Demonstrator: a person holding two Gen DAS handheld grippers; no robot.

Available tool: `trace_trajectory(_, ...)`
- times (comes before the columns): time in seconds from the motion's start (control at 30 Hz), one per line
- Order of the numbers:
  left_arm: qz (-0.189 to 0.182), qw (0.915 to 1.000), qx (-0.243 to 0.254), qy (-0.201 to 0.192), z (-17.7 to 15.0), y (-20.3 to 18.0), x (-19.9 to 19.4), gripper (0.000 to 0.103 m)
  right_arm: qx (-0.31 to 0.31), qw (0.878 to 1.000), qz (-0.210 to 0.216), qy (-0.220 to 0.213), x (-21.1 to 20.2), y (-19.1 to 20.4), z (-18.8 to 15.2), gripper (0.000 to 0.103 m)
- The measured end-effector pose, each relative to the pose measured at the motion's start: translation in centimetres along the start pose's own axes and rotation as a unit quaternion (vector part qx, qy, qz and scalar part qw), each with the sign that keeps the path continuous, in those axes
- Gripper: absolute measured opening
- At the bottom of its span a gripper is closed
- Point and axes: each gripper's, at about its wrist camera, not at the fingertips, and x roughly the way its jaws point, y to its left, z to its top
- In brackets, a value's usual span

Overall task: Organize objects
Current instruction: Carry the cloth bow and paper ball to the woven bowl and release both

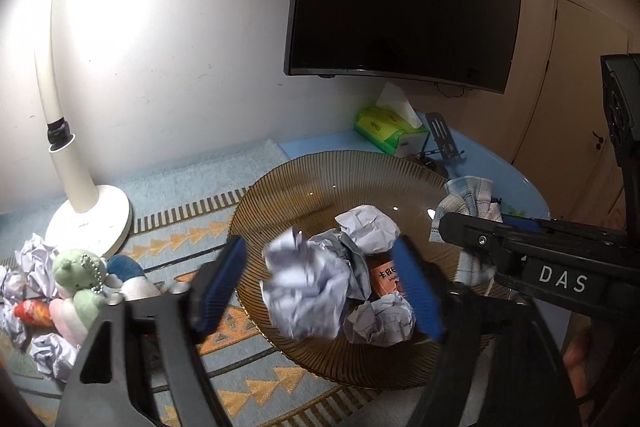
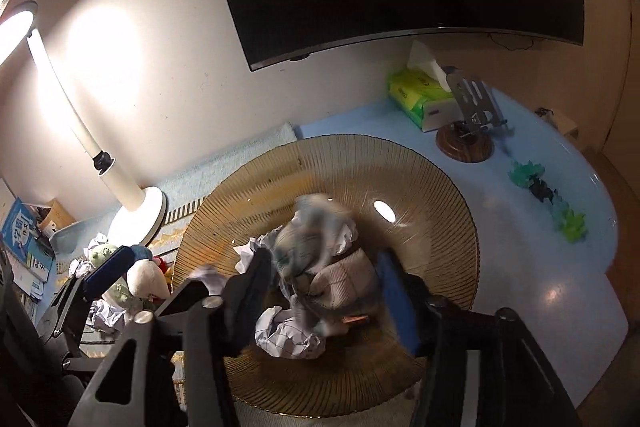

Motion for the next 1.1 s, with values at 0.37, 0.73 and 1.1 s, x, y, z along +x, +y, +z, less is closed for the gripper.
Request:
trace_trajectory(0.37, 0.025, 0.999, -0.025, -0.028, -1.5, 3.2, -6.7, 0.101, -0.033, 0.997, 0.049, -0.043, -5.6, 4.3, -1.5, 0.066)
trace_trajectory(0.73, 0.148, 0.9855, -0.064, -0.054, -5.9, 11.1, -16.6, 0.101, -0.142, 0.982, 0.113, -0.053, -9.0, 15.3, -6.7, 0.068)
trace_trajectory(1.1, 0.218, 0.9691, -0.115, -0.014, -12.7, 18.5, -20.1, 0.101, -0.187, 0.972, 0.143, 0.021, -2.0, 22.0, -12.6, 0.075)
